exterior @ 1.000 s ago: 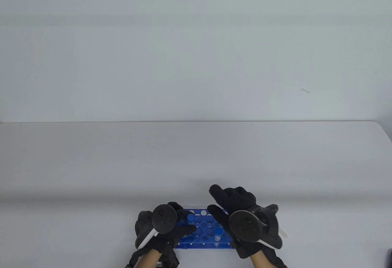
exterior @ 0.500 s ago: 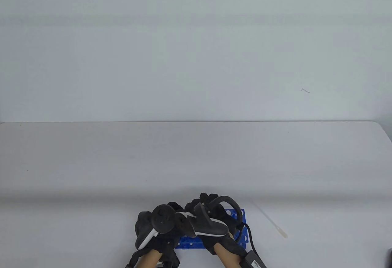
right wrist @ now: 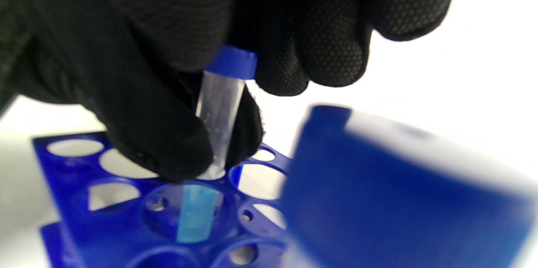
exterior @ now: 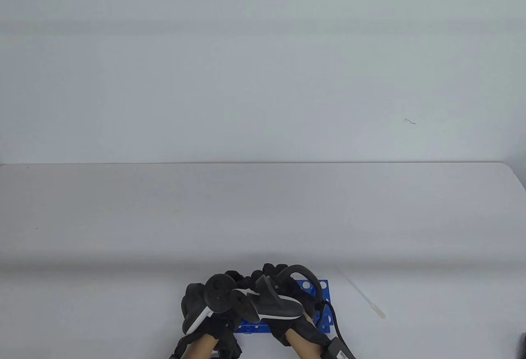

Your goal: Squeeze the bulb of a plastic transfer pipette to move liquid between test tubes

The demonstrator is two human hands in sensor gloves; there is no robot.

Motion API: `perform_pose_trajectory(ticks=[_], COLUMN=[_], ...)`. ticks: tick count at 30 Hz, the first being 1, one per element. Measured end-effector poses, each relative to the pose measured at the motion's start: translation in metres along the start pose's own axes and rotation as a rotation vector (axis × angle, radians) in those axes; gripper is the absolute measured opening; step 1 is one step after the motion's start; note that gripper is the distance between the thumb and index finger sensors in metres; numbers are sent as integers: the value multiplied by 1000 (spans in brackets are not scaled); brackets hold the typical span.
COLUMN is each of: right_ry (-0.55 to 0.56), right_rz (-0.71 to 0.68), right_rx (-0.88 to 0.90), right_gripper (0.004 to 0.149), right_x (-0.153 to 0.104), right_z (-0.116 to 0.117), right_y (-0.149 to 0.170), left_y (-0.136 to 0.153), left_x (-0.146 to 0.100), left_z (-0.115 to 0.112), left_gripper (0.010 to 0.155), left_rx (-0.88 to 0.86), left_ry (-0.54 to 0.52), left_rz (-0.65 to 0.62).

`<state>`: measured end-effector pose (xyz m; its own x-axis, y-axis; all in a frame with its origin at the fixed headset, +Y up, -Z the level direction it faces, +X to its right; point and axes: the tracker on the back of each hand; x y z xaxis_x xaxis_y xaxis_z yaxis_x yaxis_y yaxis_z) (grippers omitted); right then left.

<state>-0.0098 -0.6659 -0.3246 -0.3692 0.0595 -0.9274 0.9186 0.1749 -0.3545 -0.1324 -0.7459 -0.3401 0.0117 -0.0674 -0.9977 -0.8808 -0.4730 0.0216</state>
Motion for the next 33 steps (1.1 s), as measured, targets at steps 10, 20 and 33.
perform_pose_trajectory(ticks=[10,20,33], right_ry=[39,58,97], right_rz=[49,127,143], right_rx=[-45,-8,-70], right_gripper=[51,58,61], right_x=[0,0,3], right_z=[3,6,7], right_y=[-6,-2,-3], left_y=[0,0,0], left_x=[0,0,1], left_z=[0,-1,-1], left_gripper=[51,51,51], left_rx=[2,2,6], left_ry=[-1,-1,-4], left_rz=[1,-1,1])
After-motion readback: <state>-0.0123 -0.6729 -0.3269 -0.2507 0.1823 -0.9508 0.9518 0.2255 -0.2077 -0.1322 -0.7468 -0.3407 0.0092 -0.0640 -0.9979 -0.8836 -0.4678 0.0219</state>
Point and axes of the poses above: the tracker on the back of each hand, its own y axis roughly to the little-finger side, its own x axis roughly from the wrist to the fingertips, z = x × y, and after that the axes turned 12 degrees about z, right-handed
